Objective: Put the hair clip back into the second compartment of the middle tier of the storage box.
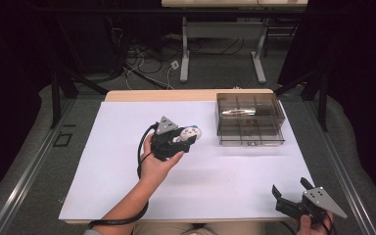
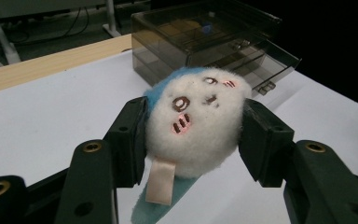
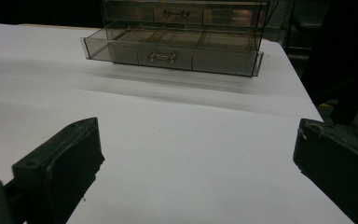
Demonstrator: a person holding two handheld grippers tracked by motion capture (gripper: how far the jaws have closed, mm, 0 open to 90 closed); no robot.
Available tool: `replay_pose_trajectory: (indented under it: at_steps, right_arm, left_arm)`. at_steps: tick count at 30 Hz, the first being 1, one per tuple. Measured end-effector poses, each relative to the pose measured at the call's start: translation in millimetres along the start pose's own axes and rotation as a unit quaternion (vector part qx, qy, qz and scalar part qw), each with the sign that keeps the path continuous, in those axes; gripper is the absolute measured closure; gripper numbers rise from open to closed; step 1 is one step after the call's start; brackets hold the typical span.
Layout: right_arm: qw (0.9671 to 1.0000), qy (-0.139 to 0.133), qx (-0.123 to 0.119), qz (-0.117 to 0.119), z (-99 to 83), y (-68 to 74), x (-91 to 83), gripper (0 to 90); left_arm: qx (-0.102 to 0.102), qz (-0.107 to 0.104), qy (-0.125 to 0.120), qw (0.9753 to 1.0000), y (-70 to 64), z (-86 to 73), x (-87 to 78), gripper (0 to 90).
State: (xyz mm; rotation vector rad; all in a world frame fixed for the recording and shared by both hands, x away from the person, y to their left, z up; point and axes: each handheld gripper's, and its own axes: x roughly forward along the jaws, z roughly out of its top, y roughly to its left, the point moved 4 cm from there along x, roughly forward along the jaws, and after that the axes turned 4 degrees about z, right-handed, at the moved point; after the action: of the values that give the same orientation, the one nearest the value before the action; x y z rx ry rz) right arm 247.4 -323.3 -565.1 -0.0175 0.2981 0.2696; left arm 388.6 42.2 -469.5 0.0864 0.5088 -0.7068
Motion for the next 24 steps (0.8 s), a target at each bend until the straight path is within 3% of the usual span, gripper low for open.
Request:
replay_pose_trajectory:
  at_steps: [6, 8, 16, 21, 24]
  right_arm:
    - [1.0000, -0.003, -0.002, -0.001, -0.1, 0.2, 0.9, 0.9]
    - [1.0000, -0.004, -0.005, -0.002, 0.1, 0.7, 0.7, 0.9]
    - [1.0000, -0.008, -0.005, -0.002, 1.2, 0.0, -0.7, 0.8]
    - [0.9999, -0.010, -0.004, -0.002, 1.3, -0.3, -0.6, 0.8]
    - [1.0000, -0.007, -0.004, -0.003, 1.3, -0.1, -0.3, 0.9]
  left_arm:
    - [0.010, -0.006, -0.004, 0.9999, -11.1, 21.9, 18.0, 47.0]
    - [0.001, -0.016, -0.003, 0.9999, -16.6, 26.9, 24.3, 47.2]
    - [0.025, -0.026, 0.008, 0.9993, -34.7, 36.7, 45.7, 47.4]
    - [0.016, -0.034, 0.003, 0.9993, -39.9, 43.5, 51.5, 47.4]
    - [0.025, -0.036, 0.000, 0.9990, -47.9, 49.8, 57.0, 47.3]
